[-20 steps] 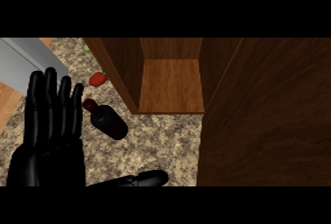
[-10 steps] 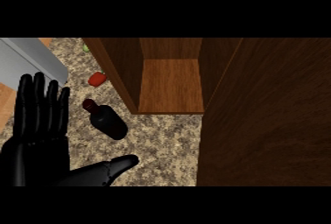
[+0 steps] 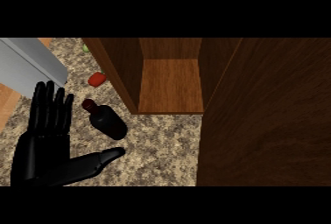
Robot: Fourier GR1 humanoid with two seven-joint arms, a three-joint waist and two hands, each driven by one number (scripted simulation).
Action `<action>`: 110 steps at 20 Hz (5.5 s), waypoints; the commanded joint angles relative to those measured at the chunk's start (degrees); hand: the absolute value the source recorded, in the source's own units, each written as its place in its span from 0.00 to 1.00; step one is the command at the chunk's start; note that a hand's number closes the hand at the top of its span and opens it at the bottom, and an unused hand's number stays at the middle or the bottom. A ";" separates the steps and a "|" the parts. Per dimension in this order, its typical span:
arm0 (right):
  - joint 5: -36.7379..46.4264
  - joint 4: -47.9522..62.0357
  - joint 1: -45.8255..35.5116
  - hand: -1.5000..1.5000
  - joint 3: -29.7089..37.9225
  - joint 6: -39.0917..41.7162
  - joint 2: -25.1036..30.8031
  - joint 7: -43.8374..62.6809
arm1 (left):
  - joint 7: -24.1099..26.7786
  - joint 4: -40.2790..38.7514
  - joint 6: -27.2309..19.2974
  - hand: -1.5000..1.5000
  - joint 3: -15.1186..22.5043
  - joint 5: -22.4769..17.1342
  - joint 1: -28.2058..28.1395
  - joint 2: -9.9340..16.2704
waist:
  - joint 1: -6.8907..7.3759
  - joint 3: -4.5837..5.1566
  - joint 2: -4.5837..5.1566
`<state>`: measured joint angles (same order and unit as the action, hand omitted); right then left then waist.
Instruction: Pick up the wine, place it into the cabinet and close the cabinet
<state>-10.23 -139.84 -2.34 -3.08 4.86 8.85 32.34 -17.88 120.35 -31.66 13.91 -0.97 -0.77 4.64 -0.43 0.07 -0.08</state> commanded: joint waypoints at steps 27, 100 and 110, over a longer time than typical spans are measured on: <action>-1.64 -7.79 2.64 0.00 -1.22 0.37 -2.95 2.23 | 28.22 -33.41 14.46 0.00 -12.80 -11.54 1.83 -3.57 | -0.10 -0.07 0.07; 0.91 -7.99 -3.48 0.00 -0.47 0.50 -4.95 9.44 | 59.32 -47.96 33.93 1.00 -14.56 -10.91 -0.99 3.88 | 0.57 -0.08 -0.10; 2.38 -7.42 -2.63 0.00 -2.25 0.55 -6.42 8.72 | 35.11 -21.58 33.27 1.00 -8.45 -15.70 -3.84 3.57 | 0.68 -0.11 -0.21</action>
<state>-7.08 -141.54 -5.27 -3.37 6.90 3.26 37.62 24.80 88.68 5.74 1.68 -17.85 -3.11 10.25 0.15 -0.04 -0.22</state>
